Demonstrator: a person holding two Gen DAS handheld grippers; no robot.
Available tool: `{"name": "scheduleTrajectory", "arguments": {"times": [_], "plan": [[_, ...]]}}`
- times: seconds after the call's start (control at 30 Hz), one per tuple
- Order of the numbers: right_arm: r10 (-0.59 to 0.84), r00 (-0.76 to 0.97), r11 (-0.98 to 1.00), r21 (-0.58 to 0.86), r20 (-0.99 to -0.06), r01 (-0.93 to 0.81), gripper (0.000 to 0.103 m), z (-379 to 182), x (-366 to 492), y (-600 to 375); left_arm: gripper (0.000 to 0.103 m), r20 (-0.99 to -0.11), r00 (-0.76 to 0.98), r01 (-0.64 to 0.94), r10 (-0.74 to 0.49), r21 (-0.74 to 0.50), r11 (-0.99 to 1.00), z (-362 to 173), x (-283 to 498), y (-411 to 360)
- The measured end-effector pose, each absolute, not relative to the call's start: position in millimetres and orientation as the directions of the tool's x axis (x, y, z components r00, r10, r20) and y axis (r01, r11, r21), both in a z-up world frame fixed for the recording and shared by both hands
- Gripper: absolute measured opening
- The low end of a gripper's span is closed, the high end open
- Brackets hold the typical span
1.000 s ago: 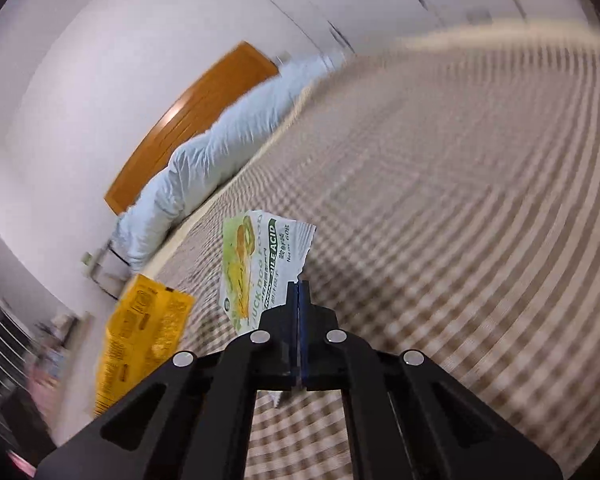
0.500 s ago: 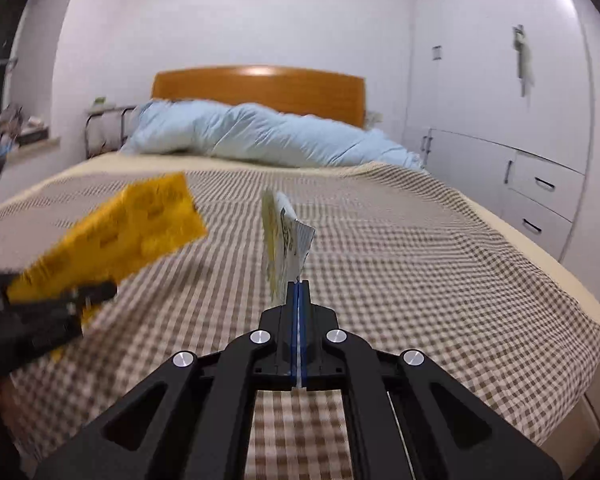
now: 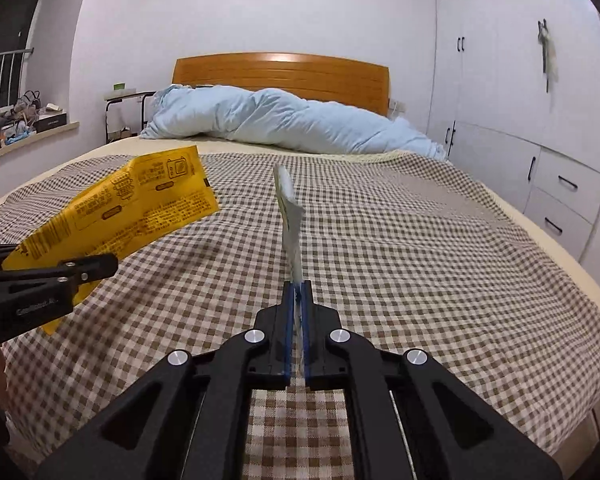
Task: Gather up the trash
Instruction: 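Carry the chip bag and dog food packet from the bed over the bin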
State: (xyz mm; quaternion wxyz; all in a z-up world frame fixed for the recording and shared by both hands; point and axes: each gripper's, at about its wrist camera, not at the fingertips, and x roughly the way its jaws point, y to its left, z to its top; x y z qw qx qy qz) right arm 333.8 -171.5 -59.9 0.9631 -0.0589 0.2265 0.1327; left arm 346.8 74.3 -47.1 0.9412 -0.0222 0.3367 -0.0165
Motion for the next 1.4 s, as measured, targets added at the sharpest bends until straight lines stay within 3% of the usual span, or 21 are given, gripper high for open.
{"name": "scheduleTrajectory", "arguments": {"times": [0.07, 0.1, 0.13, 0.17, 0.4, 0.43, 0.47, 0.5, 0.7, 0.9, 1.4], "plan": [[0.238, 0.856, 0.956, -0.044, -0.459, -0.29, 0.008, -60, 339, -171, 0.018, -0.634, 0.772, 0.016, -0.047, -0.055, 0.998, -48, 349, 75], [0.238, 0.855, 0.956, -0.042, -0.461, -0.289, 0.022, -60, 341, -171, 0.018, -0.634, 0.772, 0.016, -0.049, -0.057, 0.998, -47, 349, 75], [0.242, 0.857, 0.956, -0.04, -0.455, -0.291, 0.044, -60, 342, -170, 0.018, -0.634, 0.772, 0.016, -0.049, -0.058, 0.998, -47, 350, 75], [0.246, 0.86, 0.955, -0.04, -0.446, -0.294, 0.052, -59, 343, -170, 0.018, -0.634, 0.772, 0.015, -0.049, -0.059, 0.998, -47, 350, 75], [0.313, 0.83, 0.943, 0.045, -0.462, -0.33, 0.054, -57, 371, -163, 0.018, -0.637, 0.77, 0.019, -0.049, -0.054, 0.998, -49, 353, 74], [0.327, 0.82, 0.939, 0.068, -0.47, -0.336, 0.05, -58, 374, -163, 0.018, -0.637, 0.769, 0.019, -0.049, -0.053, 0.998, -50, 354, 73], [0.342, 0.81, 0.936, 0.093, -0.476, -0.34, 0.04, -59, 377, -163, 0.018, -0.639, 0.768, 0.019, -0.049, -0.053, 0.998, -51, 355, 73], [0.357, 0.801, 0.932, 0.12, -0.481, -0.343, 0.015, -60, 380, -163, 0.018, -0.64, 0.766, 0.019, -0.049, -0.055, 0.998, -51, 355, 73], [0.329, 0.804, 0.944, 0.151, -0.495, -0.293, 0.008, -56, 380, -165, 0.018, -0.643, 0.764, 0.026, -0.052, -0.05, 0.998, -53, 356, 73], [0.277, 0.85, 0.961, 0.123, -0.448, -0.249, 0.002, -47, 365, -169, 0.018, -0.638, 0.768, 0.021, -0.05, -0.053, 0.998, -52, 352, 74], [0.261, 0.886, 0.965, 0.096, -0.384, -0.243, 0.002, -33, 339, -176, 0.018, -0.604, 0.795, 0.045, -0.059, -0.038, 0.998, -45, 331, 63]]}}
